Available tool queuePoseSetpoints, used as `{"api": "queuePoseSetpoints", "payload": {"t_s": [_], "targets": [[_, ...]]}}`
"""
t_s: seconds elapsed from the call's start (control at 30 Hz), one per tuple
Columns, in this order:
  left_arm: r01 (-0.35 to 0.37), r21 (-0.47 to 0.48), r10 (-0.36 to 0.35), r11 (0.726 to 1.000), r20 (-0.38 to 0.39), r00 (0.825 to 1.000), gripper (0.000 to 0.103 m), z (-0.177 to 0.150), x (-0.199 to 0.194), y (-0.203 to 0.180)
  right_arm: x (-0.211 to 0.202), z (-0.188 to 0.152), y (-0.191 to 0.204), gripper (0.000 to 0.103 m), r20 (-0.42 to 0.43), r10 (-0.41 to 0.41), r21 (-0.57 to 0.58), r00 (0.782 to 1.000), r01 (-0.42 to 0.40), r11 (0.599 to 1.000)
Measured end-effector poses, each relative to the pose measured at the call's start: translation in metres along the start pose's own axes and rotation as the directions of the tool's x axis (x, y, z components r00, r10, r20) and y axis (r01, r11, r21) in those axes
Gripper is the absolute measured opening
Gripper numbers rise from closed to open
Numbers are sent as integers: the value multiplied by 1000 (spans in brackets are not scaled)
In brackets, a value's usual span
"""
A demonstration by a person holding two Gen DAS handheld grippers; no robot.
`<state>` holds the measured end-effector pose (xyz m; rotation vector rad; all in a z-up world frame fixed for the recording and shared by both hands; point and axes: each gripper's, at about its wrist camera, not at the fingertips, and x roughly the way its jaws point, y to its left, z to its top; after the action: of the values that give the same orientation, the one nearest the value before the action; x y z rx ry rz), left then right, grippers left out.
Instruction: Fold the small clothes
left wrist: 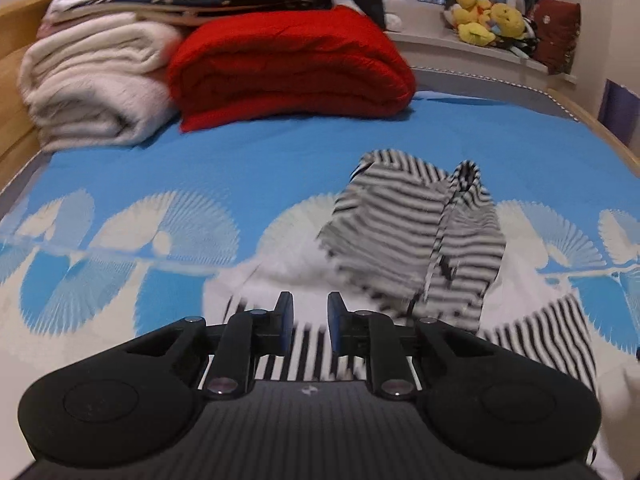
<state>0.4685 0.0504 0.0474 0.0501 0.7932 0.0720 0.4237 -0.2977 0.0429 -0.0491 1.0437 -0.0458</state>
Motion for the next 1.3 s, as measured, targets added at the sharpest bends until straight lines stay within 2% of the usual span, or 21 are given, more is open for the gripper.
{"api": "queuePoseSetpoints", "payload": {"t_s": [0.13,0.3,0.53,0.6,0.67,0.73,0.83,0.9,0.93,0.97,1.0,1.07,1.13,1.17,1.23,1.3], "targets": [[37,16,-37,999,26,999,20,60,40,-19,1,0,-3,62,-8,13,2,1000,-13,1000],[21,25,-22,999,12,1000,16,122,129,-45,3,0,0,62,-3,2,-45,1000,-2,999],[-5,-6,5,1000,-68,998,18,166,249,-62,18,-3,9,62,8,-83,-165,996,83,983],[-2,-34,-1,999,-104,995,26,173,276,-63,19,-3,12,62,22,-99,-196,995,101,975],[-42,-36,37,998,-140,989,58,177,298,-70,21,-3,14,62,25,-107,-219,994,110,970],[-58,-14,55,998,-166,985,68,177,319,-78,23,-2,13,62,20,-105,-224,994,107,969],[-83,51,91,995,-180,979,65,173,340,-87,26,-5,12,62,14,-113,-235,993,114,965],[-78,69,91,995,-204,975,22,168,347,-86,29,-6,10,62,8,-120,-238,993,118,964],[-46,66,59,997,-215,975,3,165,345,-84,30,-6,10,62,6,-121,-238,993,119,964],[-33,82,48,996,-198,979,3,164,338,-85,30,-5,10,62,5,-121,-237,993,119,964],[-26,122,44,992,-149,988,3,163,323,-88,30,-5,9,62,6,-119,-238,993,117,964],[25,174,-16,984,-54,998,3,159,284,-89,28,-2,8,62,14,-116,-232,993,116,966],[69,210,-76,975,28,997,3,149,235,-85,26,1,6,62,21,-115,-214,993,117,970],[95,223,-112,970,66,991,3,141,205,-81,25,2,5,62,24,-113,-206,993,115,972],[150,281,-197,948,148,969,3,114,137,-70,22,4,4,62,29,-107,-196,994,110,974],[235,341,-310,910,182,933,3,76,67,-53,18,6,1,62,37,-100,-179,994,105,978]]}}
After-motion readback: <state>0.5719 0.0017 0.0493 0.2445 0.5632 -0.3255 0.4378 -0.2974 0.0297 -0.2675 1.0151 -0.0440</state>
